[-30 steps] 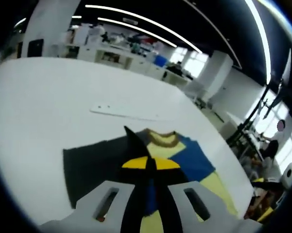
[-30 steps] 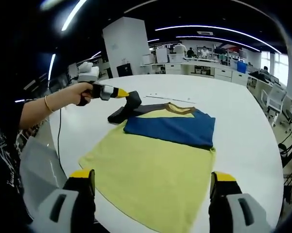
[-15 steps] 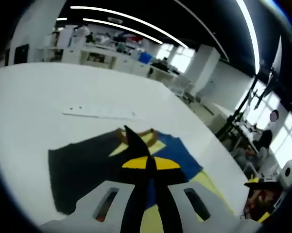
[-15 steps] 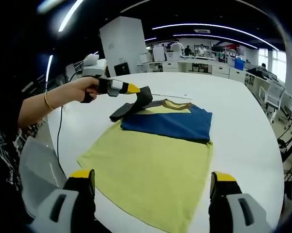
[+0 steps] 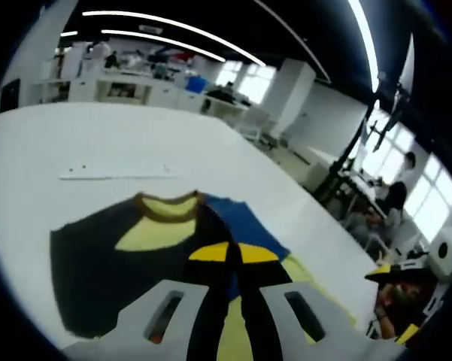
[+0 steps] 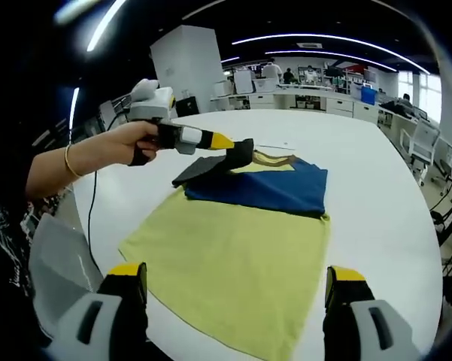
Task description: Fold the garment on the visible template until the final outline fits inside the template.
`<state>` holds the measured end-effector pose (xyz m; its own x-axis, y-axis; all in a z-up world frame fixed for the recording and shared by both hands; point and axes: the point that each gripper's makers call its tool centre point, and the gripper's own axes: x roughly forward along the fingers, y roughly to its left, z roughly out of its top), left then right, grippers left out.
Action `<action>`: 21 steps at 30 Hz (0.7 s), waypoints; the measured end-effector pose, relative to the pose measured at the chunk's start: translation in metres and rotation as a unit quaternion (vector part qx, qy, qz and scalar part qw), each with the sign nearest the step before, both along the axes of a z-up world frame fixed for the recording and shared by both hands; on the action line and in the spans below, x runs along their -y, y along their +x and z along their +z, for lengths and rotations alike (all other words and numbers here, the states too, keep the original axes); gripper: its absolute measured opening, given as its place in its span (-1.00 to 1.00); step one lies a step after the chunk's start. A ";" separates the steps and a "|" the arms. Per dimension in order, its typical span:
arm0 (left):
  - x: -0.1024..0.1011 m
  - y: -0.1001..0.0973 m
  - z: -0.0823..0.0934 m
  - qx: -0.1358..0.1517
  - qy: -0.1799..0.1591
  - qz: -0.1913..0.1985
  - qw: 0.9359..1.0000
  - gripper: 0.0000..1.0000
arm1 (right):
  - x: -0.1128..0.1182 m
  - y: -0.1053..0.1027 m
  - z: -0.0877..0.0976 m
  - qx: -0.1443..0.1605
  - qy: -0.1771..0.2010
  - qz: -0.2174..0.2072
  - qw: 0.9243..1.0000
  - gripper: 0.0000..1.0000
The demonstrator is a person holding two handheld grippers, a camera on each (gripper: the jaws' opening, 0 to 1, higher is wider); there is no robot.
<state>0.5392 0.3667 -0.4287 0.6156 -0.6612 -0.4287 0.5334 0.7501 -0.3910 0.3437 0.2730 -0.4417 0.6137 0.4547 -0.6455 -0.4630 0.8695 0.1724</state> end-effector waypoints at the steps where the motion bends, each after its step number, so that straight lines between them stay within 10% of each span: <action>1: 0.005 -0.001 0.000 -0.001 -0.003 -0.004 1.000 -1.00 | 0.000 0.000 0.000 0.000 0.000 0.000 1.000 0.99; 21: 0.057 -0.008 0.011 -0.002 -0.035 -0.042 0.999 -1.00 | 0.012 -0.002 -0.004 -0.009 -0.008 -0.009 1.000 0.99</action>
<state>0.5307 0.3097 -0.4177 0.5555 -0.7385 -0.3820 0.5918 0.6739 -0.4422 0.3412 0.2611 -0.4461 0.6100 0.4335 -0.6633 -0.4452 0.8800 0.1656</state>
